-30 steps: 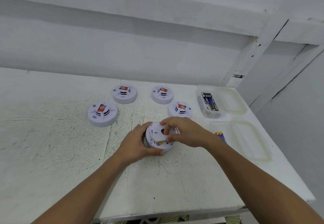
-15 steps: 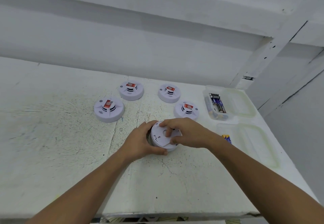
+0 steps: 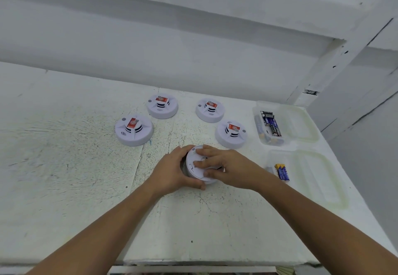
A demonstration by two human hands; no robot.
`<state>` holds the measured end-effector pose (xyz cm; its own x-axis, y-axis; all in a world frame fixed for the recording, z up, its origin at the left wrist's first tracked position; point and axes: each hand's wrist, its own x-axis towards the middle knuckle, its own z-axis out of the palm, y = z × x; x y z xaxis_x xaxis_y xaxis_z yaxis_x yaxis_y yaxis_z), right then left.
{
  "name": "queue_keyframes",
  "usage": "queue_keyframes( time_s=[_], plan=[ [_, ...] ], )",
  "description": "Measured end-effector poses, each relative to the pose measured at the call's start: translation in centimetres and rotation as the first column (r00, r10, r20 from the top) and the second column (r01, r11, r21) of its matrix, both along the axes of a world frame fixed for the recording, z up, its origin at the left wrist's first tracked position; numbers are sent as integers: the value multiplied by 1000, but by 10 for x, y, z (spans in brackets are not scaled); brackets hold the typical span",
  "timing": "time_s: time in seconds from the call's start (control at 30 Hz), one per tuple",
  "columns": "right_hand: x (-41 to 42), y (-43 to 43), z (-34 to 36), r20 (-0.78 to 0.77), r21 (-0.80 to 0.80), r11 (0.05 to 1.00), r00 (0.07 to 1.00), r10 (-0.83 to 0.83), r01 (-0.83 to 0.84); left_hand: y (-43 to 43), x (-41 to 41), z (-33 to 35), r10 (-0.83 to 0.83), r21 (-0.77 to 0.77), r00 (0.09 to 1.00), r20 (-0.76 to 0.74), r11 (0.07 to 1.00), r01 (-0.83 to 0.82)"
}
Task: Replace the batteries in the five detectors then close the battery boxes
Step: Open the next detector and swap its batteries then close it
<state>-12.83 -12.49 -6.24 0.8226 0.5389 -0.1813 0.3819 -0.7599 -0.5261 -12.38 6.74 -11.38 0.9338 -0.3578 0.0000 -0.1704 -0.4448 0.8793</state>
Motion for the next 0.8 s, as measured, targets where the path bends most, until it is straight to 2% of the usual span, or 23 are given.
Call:
queue_keyframes(
  time_s=[0.3, 0.67, 0.8],
  plan=[
    [-4, 1, -9, 31, 53, 998, 999, -38, 36, -2, 1, -4, 8, 60, 999, 47, 998, -11],
    [-13, 12, -12, 46, 54, 989, 989, -141, 139, -3, -3, -3, 25, 28, 998, 61, 999, -26],
    [-17, 12, -12, 21, 100, 979, 984, -178, 175, -2, -5, -2, 26, 4, 999, 39, 1000, -26]
  ],
)
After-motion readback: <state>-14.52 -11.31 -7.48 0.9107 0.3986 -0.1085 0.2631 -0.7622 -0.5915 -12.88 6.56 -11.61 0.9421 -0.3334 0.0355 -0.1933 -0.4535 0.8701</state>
